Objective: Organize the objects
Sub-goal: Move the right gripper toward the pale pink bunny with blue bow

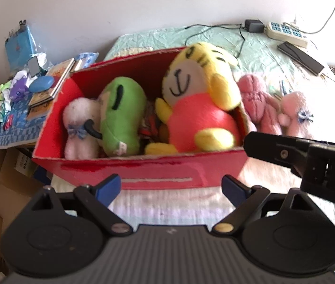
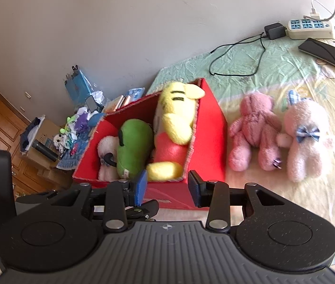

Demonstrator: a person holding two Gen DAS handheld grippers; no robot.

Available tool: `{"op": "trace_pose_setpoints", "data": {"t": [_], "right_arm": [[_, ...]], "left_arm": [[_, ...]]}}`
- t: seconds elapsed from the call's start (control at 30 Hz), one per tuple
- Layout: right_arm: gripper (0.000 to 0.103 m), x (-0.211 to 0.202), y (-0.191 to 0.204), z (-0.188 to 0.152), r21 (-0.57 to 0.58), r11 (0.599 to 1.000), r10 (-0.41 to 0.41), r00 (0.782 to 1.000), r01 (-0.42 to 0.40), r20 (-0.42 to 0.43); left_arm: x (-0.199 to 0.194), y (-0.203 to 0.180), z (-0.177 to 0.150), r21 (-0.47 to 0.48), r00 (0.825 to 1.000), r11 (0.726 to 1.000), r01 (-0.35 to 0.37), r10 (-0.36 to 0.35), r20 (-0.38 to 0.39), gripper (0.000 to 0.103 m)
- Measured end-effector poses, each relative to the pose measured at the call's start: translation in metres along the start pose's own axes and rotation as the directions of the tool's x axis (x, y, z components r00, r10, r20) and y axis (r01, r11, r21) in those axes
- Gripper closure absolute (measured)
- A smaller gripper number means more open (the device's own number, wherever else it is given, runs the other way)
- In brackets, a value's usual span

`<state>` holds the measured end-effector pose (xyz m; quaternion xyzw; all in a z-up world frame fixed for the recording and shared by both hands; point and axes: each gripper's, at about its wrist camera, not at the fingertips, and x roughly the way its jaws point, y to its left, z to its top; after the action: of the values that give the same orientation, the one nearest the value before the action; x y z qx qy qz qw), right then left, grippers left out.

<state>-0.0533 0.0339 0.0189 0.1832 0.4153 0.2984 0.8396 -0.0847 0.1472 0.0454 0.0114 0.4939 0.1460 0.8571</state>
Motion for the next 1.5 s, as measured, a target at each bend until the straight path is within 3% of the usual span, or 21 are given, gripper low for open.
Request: {"op": "trace_pose_setpoints", "data": {"t": [0.7,1.5], "right_arm": [[0.062,-0.031,-0.065,-0.019,0.104,0.991,-0.082,0.996,0.086,-0.035],[0.061,-0.058,-0.139,-0.036,0.235,0.963,-0.123,0.991,0.133,-0.054]], "left_arm": [[0.016,-0.083,-0.016,0.132,0.994,0.988,0.086,-0.076,-0.081,0.007],[0.03,-0.155,-0.025,0.216,0.994,0.973,0.083,-0.066,-0.089,0.007]]}}
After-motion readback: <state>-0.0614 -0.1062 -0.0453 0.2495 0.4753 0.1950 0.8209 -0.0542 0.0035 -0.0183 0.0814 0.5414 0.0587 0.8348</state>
